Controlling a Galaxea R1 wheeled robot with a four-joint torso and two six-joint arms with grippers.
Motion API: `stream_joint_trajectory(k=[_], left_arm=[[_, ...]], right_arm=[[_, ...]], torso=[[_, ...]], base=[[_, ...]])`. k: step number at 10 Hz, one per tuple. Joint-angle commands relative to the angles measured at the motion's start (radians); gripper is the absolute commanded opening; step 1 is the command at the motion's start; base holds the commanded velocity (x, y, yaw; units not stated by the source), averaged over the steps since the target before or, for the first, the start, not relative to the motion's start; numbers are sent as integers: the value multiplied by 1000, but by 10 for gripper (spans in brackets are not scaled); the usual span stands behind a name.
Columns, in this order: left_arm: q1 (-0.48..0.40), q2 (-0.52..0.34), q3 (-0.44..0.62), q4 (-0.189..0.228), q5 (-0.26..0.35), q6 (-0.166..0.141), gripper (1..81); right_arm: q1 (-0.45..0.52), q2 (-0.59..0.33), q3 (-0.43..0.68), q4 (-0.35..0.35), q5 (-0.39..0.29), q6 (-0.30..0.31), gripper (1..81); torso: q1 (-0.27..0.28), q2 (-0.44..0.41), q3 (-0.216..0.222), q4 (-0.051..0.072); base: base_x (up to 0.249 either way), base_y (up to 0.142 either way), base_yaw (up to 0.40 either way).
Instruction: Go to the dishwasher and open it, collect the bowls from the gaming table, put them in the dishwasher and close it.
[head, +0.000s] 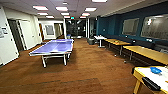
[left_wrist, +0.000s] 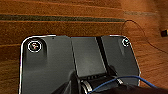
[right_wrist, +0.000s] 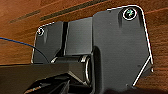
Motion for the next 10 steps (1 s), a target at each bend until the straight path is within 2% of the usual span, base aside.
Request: stream_joint_trajectory(k=[1, 8, 10], left_arm=[[-60, -5, 5, 2, 41, 0, 811], [-61, -8, 6, 8, 41, 3, 811], [-61, -6, 5, 8, 42, 1, 811]], right_arm=[[52, -3, 4, -1, -52, -3, 811], [52, 0, 3, -1, -50, -3, 811], [52, 1, 3, -1, -50, -3, 811]], torso=[[0, 0, 0, 0], [0, 0, 0, 0], [0, 0, 0, 0]], base=[[0, 0, 0], [0, 0, 0], [0, 0, -154]])
